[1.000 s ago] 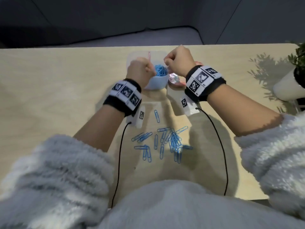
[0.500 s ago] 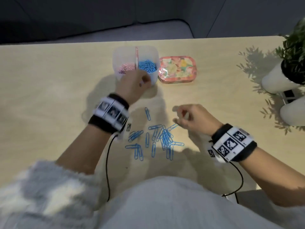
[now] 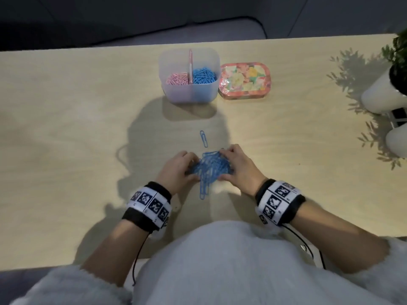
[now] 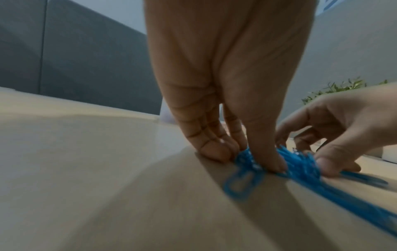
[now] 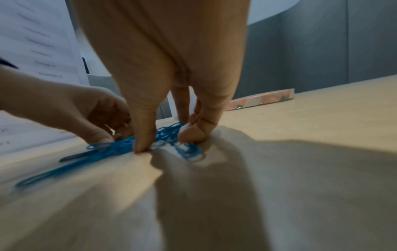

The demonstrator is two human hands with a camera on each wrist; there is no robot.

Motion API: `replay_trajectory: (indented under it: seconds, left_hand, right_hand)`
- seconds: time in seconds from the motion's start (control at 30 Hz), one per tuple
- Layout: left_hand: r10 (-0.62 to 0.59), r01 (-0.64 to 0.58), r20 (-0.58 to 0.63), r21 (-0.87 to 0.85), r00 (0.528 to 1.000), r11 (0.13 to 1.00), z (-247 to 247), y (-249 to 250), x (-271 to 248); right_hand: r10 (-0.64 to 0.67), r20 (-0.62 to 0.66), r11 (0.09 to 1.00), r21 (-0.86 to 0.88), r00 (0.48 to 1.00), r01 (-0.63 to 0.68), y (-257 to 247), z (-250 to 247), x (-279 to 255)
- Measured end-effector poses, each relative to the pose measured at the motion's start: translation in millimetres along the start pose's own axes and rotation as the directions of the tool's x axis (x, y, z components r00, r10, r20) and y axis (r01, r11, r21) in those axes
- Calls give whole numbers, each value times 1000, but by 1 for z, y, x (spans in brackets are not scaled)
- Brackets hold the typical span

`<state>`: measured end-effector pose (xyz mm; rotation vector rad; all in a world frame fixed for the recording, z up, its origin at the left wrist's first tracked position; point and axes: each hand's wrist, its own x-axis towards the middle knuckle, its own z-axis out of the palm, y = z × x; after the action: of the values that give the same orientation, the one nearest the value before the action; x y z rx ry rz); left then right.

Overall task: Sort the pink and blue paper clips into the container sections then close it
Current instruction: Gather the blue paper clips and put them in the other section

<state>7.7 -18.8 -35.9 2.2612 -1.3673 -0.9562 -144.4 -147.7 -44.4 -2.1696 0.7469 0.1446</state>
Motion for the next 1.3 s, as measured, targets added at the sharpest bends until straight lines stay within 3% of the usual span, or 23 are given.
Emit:
replay_trajectory:
  seconds: [0.17, 0.27, 0.33, 0.43, 0.57, 0.83, 0.93, 1.17, 1.3]
  left_hand:
    - [31, -24, -57, 123, 998, 992, -18, 5, 13]
    - [-23, 16, 23, 287, 999, 958, -18, 6, 10]
    - [-56, 34, 46, 392, 997, 919, -3, 15, 9]
    - [-70, 70, -11, 313, 997, 947, 16, 22, 10]
    - [-82, 88, -57, 102, 995, 991, 10, 19, 17]
    - [3, 5, -59, 141, 998, 990, -3, 13, 23]
    - [-17, 27, -71, 130, 997, 991, -5, 10, 24]
    - [-155, 149, -61, -101, 986, 984, -13, 1, 25]
    - [-164, 156, -57, -123, 985, 980, -21, -2, 26]
  right_hand:
    - [-22, -15, 990, -140, 1000, 20, -3, -17, 10]
    - [-4, 21, 956, -293, 1000, 10, -3, -23, 9]
    - [-80, 65, 916, -388, 995, 99, -8, -16, 14]
    - [-157, 113, 860, -473, 981, 192, -18, -2, 23]
    - [-136, 53, 907, -396, 989, 146, -20, 2, 29]
    - [-128, -34, 967, -225, 991, 117, -8, -3, 37]
    - [-98, -102, 993, -77, 990, 91, -6, -11, 41]
    - [-20, -164, 960, 274, 986, 64, -44, -75, 81]
    - [46, -300, 928, 365, 953, 70, -72, -113, 133]
